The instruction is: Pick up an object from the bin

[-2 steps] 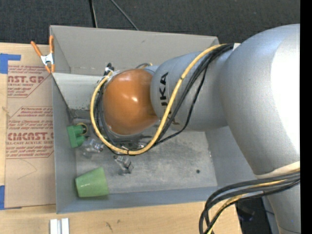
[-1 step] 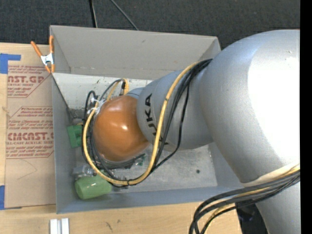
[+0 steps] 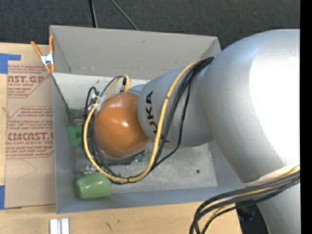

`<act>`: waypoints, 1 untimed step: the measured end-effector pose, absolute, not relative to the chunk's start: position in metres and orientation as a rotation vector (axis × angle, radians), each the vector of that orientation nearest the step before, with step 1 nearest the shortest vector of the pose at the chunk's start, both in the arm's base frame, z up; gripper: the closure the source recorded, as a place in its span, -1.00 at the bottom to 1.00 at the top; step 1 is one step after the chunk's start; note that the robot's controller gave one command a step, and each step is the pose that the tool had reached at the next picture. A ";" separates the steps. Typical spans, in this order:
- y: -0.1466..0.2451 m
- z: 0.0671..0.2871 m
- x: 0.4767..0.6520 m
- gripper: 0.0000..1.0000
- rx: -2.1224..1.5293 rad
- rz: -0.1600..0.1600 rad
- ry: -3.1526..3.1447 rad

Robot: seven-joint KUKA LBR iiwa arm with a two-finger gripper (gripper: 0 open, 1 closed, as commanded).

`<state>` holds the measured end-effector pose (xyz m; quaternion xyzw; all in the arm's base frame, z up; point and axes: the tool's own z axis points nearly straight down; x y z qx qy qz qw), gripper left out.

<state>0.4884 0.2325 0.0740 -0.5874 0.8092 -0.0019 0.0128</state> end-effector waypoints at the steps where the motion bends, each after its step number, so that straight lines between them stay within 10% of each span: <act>1: 0.232 0.146 0.502 1.00 -1.851 -0.002 2.525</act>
Offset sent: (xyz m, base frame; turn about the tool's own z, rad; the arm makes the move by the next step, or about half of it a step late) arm 0.0108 -0.0022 0.0676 -0.0121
